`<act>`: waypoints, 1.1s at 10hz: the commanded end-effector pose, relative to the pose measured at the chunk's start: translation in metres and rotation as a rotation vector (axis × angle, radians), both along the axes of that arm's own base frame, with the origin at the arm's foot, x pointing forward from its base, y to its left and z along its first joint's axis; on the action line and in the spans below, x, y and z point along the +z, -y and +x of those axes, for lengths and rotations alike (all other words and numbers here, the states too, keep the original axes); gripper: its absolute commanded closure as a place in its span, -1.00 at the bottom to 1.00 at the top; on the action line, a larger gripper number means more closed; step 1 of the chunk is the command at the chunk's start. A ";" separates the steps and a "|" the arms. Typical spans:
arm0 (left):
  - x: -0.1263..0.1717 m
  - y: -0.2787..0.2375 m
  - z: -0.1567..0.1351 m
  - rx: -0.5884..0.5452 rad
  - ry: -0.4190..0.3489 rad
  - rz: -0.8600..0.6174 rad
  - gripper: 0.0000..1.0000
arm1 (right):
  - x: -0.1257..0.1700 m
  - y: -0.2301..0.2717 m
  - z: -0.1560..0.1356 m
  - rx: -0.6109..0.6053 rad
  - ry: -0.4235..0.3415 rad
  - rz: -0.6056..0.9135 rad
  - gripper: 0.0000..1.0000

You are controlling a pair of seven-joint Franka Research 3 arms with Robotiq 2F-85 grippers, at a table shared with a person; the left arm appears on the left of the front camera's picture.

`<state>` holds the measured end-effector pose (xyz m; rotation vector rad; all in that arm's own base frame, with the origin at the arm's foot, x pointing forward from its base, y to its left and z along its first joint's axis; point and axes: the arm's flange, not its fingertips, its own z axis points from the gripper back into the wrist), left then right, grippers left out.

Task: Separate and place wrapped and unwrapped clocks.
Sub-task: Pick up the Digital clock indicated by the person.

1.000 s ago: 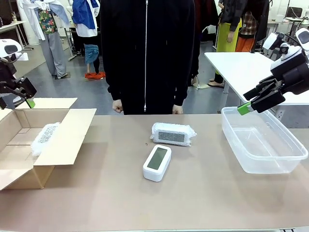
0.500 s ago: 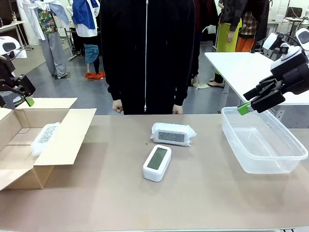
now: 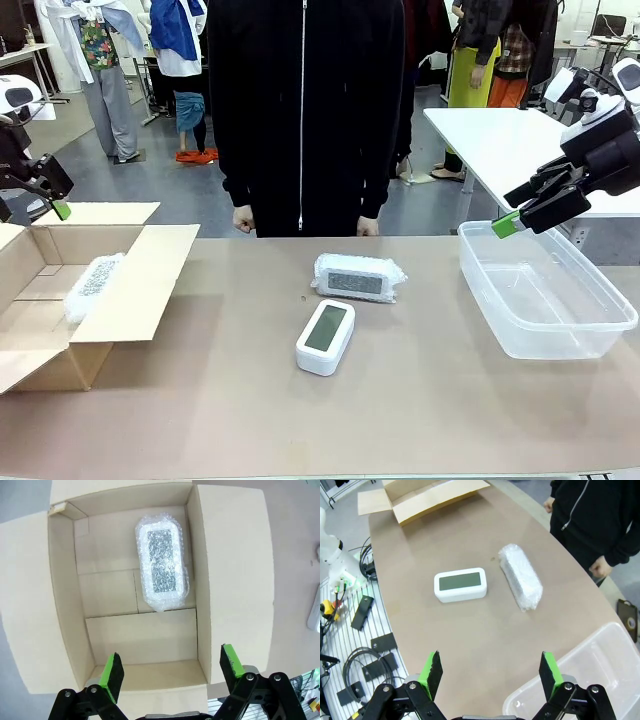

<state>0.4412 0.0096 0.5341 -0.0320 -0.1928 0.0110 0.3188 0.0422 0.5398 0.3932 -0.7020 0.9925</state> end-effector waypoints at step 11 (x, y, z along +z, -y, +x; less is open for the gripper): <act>0.026 0.089 -0.120 -0.842 0.103 -0.329 -1.00 | -0.002 -0.001 0.003 0.024 0.002 0.026 -1.00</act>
